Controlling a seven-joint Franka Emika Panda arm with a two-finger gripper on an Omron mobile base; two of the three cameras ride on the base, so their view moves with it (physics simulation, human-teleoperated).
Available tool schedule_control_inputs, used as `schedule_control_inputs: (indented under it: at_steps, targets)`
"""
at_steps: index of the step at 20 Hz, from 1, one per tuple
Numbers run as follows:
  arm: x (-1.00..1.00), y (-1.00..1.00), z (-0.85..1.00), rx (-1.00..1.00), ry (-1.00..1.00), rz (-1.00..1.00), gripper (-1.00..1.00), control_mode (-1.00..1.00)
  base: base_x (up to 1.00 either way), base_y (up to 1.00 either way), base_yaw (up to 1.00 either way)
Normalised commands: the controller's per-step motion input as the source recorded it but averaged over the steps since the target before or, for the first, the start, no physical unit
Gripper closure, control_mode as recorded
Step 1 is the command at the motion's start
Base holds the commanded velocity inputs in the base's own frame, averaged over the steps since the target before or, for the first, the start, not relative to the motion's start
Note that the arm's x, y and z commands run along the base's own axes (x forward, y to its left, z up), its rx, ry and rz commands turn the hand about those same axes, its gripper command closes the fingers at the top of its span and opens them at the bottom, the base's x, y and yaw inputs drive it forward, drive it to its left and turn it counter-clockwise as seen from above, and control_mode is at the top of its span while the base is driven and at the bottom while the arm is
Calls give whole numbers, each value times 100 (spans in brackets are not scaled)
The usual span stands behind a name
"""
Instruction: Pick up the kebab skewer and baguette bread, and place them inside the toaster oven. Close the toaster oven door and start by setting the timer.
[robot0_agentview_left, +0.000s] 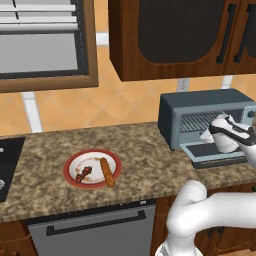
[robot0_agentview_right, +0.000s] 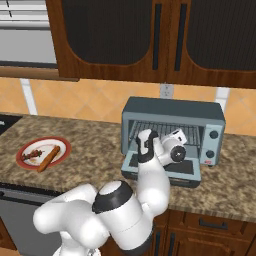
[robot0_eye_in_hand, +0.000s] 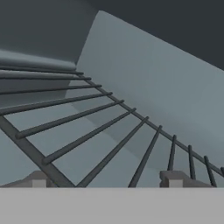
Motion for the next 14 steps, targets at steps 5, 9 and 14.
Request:
schedule_control_inputs:
  at_steps: [5, 9, 14]
  targets:
    - [23, 3, -21, 0, 0, 0, -100, -100, 0, 0, 0]
    - [20, 9, -24, 0, 0, 0, -100, -100, 0, 0, 0]
    - [20, 3, -18, 0, 0, 0, 100, -100, 0, 0, 0]
